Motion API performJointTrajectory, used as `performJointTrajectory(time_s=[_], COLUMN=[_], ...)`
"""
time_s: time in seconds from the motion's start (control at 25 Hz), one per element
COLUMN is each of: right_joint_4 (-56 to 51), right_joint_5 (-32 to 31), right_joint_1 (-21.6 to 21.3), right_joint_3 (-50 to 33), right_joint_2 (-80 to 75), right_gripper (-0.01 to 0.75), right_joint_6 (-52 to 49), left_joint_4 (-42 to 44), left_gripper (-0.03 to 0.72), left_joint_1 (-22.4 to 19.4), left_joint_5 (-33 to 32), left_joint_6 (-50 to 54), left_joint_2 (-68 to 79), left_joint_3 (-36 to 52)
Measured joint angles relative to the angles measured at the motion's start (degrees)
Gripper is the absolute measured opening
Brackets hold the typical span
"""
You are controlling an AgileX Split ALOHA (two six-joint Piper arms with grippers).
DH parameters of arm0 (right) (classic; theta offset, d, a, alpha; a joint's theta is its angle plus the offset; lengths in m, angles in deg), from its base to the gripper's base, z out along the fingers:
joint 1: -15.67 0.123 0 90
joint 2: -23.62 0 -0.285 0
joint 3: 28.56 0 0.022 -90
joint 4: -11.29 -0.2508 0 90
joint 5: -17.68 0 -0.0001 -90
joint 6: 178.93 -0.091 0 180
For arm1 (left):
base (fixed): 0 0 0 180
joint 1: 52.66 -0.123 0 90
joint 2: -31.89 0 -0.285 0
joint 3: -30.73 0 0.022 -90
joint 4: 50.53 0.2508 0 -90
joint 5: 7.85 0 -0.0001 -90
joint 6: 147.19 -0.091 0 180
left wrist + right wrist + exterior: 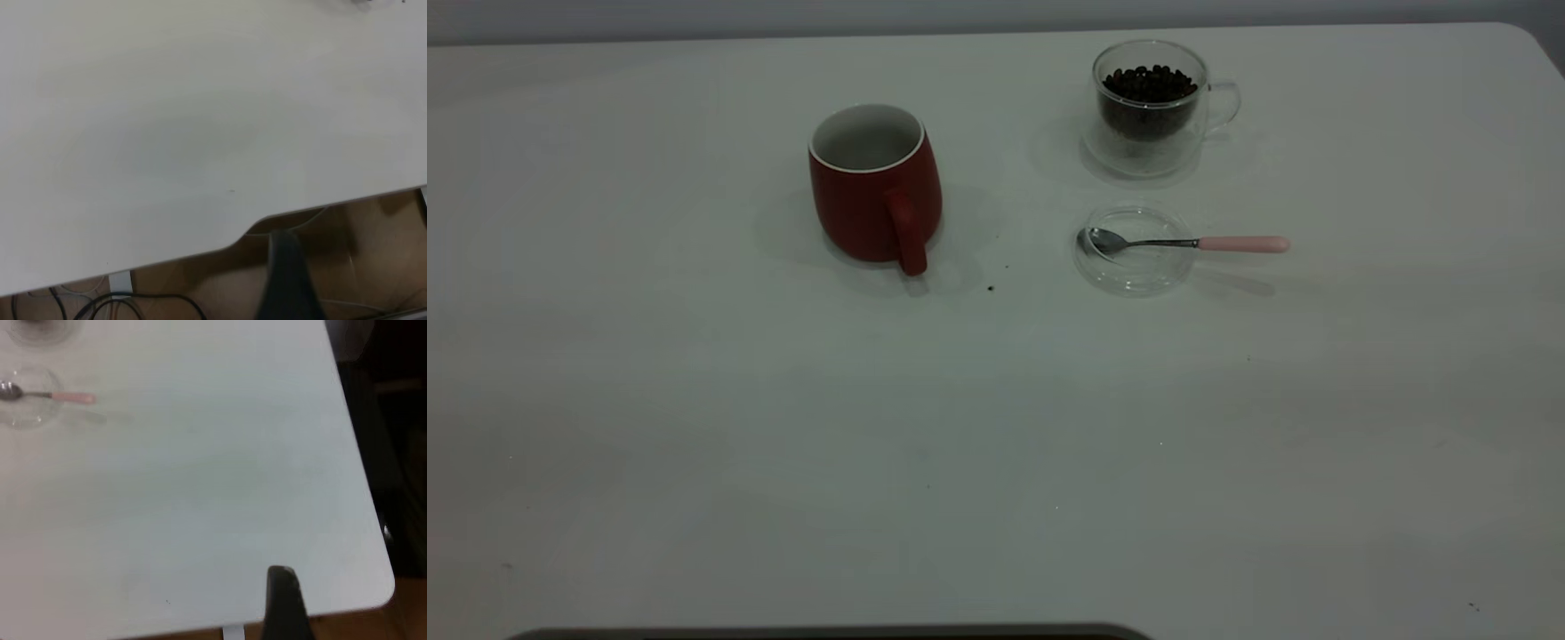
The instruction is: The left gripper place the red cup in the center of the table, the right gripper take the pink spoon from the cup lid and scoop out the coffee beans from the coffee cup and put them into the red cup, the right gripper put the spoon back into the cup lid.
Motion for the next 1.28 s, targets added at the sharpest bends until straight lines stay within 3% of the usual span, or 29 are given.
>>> performJointTrajectory(time_s=[0.12,0.4,1.28], right_joint_4=[0.0,0.0,0.8], right_joint_5=[-0.2,-0.4,-0.4], right_joint_1=[1.2,9.6,9.7], right_joint_3=[0.0,0.0,0.0], right_joint_2=[4.2,5.9,6.1], right_gripper=[0.56,0.56,0.56], right_joint_6=[-0.1,-0.5,-0.5], left_joint_4=[0.0,0.0,0.0], left_gripper=[0.588,0.588,0.588], left_joint_1=[0.0,0.0,0.0], left_joint_5=[0.0,0.0,0.0], left_joint_6=[0.0,0.0,-0.2], left_joint_2=[0.0,0.0,0.0], left_joint_3=[0.0,0.0,0.0])
